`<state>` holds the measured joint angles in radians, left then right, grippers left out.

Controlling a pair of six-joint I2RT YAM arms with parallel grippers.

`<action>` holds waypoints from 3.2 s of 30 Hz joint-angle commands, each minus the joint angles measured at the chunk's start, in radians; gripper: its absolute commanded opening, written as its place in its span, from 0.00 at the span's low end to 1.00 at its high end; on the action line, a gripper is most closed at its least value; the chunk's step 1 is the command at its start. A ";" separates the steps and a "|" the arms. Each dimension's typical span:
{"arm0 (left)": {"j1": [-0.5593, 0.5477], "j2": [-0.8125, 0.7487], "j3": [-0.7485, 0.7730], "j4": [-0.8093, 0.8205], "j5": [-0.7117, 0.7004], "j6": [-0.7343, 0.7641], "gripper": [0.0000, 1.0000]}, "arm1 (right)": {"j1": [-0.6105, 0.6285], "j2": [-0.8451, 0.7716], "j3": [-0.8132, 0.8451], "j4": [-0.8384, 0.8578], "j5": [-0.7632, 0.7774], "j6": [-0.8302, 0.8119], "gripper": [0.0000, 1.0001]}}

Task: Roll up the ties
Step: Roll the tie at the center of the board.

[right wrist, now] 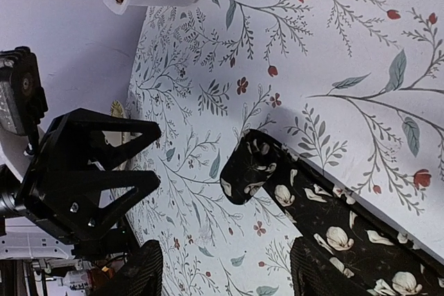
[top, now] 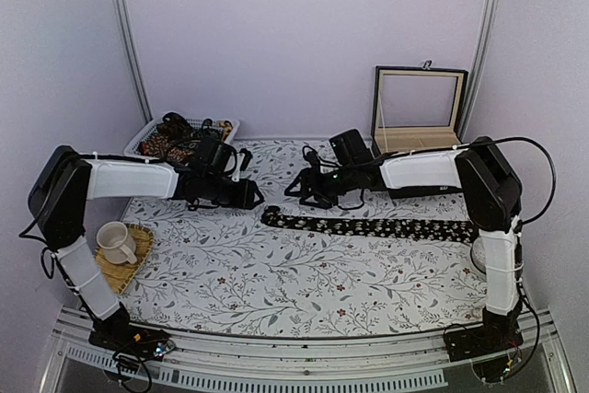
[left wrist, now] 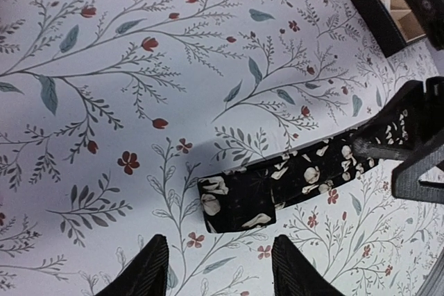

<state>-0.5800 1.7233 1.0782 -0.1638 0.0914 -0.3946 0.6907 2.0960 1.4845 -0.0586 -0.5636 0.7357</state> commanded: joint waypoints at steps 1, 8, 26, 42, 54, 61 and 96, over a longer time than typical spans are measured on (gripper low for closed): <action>0.032 0.045 -0.027 0.149 0.161 -0.046 0.50 | 0.029 0.147 0.084 0.030 -0.029 0.062 0.62; 0.037 0.087 -0.025 0.159 0.163 -0.046 0.50 | 0.043 0.241 0.140 0.062 -0.048 0.130 0.57; 0.045 0.172 -0.044 0.206 0.190 -0.046 0.46 | 0.056 0.345 0.191 0.098 -0.080 0.186 0.41; 0.045 0.209 -0.055 0.242 0.234 -0.059 0.35 | 0.055 0.385 0.217 0.096 -0.085 0.202 0.24; 0.091 0.195 -0.135 0.364 0.326 -0.135 0.38 | 0.055 0.412 0.203 0.100 -0.090 0.195 0.08; 0.115 0.208 -0.167 0.440 0.402 -0.175 0.40 | 0.055 0.439 0.212 0.102 -0.078 0.191 0.08; 0.069 0.302 0.234 -0.230 0.241 1.257 0.90 | 0.048 0.423 0.196 0.088 -0.088 0.185 0.14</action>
<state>-0.5022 1.9923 1.2938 -0.3428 0.3363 0.7715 0.7391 2.4355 1.6840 0.0650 -0.6647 0.9276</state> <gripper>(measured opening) 0.914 0.135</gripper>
